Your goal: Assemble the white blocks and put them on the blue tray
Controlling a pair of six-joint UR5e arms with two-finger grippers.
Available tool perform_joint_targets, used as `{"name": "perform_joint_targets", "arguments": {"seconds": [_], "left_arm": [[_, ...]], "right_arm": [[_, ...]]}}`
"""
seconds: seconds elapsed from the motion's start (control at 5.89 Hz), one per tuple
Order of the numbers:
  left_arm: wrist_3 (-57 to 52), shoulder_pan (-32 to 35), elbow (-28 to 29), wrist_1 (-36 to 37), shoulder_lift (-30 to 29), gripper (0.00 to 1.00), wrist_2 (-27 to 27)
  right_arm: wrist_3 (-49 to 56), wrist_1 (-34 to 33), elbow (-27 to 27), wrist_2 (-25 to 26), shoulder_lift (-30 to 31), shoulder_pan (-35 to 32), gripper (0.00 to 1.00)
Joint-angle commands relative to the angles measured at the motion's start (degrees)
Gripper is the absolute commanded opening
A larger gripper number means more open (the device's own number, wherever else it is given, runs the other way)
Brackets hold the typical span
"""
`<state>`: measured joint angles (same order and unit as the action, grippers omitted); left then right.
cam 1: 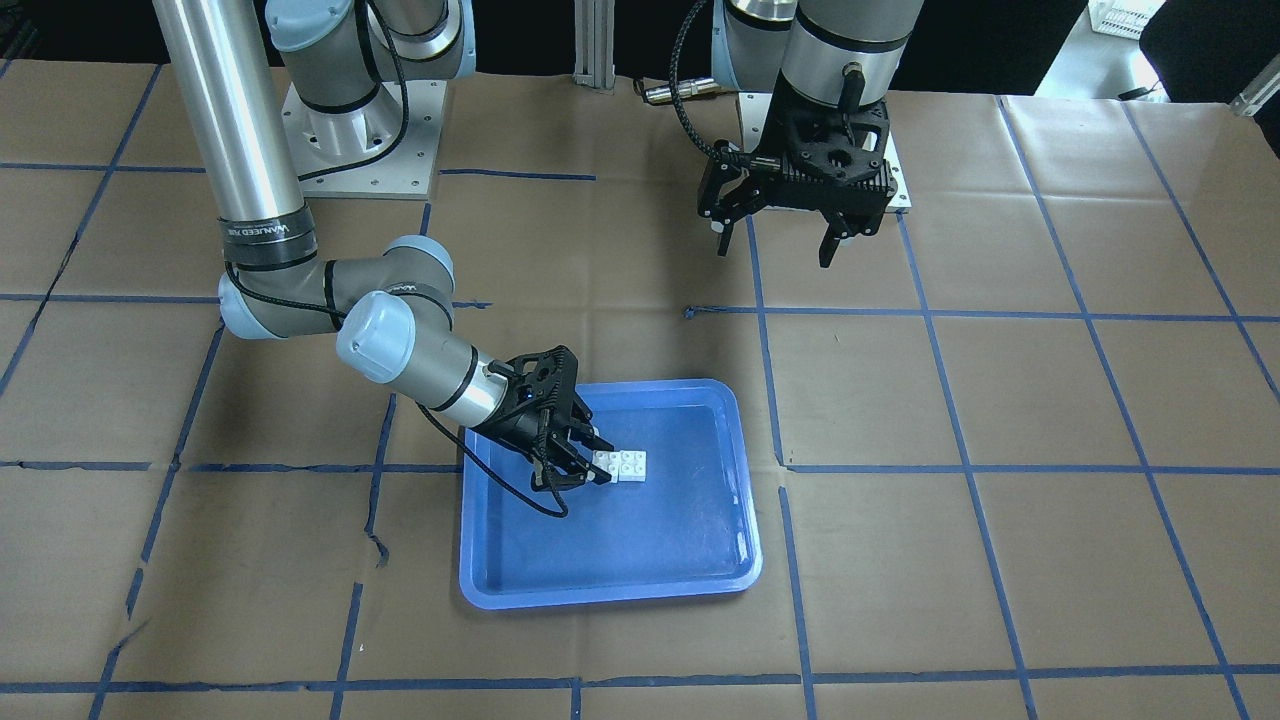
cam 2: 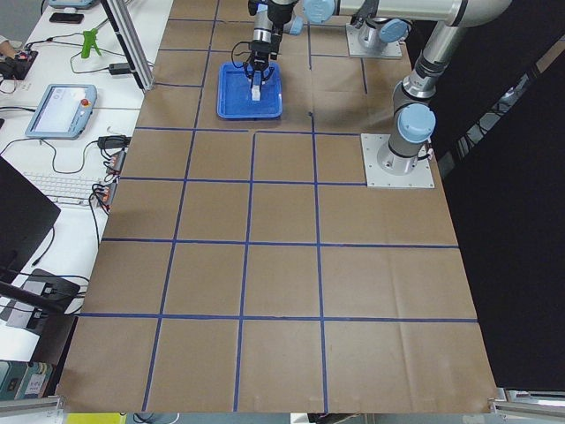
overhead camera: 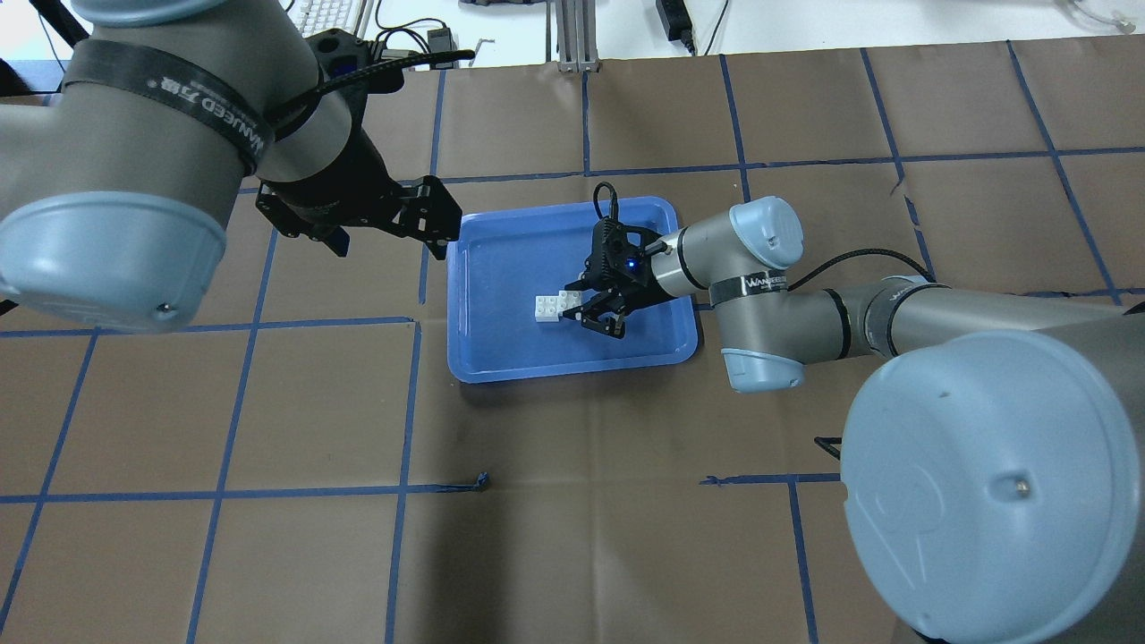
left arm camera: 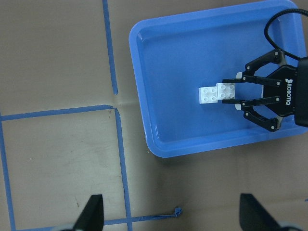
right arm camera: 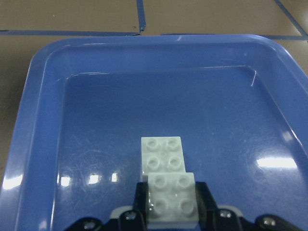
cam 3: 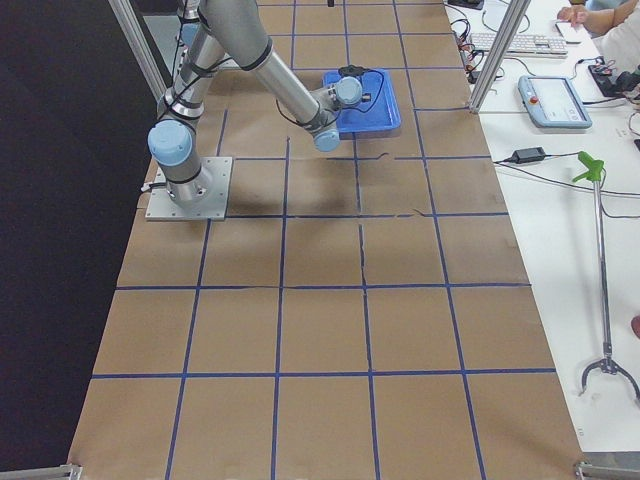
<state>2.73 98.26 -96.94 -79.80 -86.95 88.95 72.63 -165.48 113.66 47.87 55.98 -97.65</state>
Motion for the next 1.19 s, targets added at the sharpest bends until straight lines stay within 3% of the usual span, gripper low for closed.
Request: {"name": "perform_joint_targets", "arguments": {"seconds": [0.0, 1.02], "left_arm": [[0.0, 0.0, 0.0, 0.1, 0.0, 0.99, 0.0], [0.0, 0.0, 0.0, -0.1, 0.0, 0.99, 0.0]], "right_arm": [[0.0, 0.2, 0.1, 0.2, 0.0, 0.0, 0.24], [0.1, -0.1, 0.0, 0.2, -0.9, -0.9, 0.25]]}}
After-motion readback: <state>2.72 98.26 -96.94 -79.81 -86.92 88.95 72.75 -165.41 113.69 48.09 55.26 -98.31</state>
